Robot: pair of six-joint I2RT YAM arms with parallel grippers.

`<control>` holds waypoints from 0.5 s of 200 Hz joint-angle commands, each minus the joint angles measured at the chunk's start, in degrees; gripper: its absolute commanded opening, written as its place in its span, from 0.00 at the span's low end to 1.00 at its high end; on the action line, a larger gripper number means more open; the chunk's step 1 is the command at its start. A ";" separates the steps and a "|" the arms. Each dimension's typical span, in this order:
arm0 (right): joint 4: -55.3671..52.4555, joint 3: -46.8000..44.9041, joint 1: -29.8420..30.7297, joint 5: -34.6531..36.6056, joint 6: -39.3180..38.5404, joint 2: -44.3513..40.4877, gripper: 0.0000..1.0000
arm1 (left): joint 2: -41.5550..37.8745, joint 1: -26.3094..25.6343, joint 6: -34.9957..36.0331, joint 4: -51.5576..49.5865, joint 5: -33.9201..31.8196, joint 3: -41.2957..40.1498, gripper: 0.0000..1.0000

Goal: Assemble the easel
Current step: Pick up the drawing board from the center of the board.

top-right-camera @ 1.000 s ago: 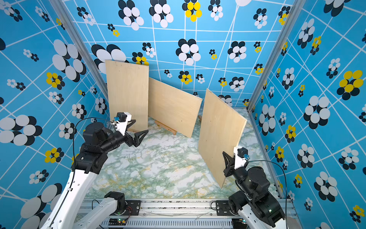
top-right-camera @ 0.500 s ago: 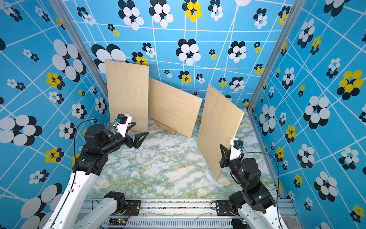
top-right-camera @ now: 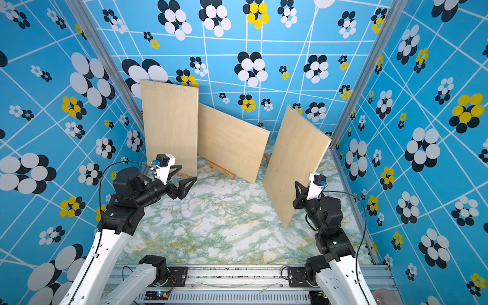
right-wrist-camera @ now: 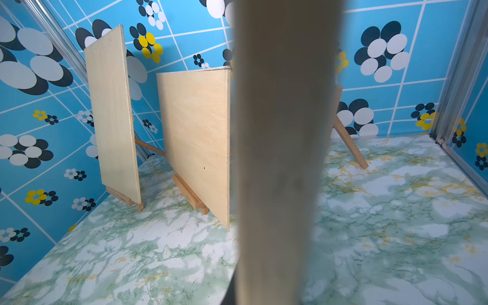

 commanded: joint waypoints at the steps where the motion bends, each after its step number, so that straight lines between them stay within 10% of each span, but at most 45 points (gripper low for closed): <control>1: 3.62 -0.57 -1.92 -4.87 -1.00 3.25 0.00 | 0.06 0.06 -5.90 3.50 3.55 -2.41 0.88; 44: 5.04 1.51 -2.84 -6.25 -1.95 6.71 0.00 | 2.73 -14.17 -22.35 12.02 -4.33 -10.93 0.87; 100: 9.01 1.55 -5.62 -6.68 -3.21 10.65 0.00 | 24.87 -32.73 -49.33 37.52 -11.58 -14.33 0.83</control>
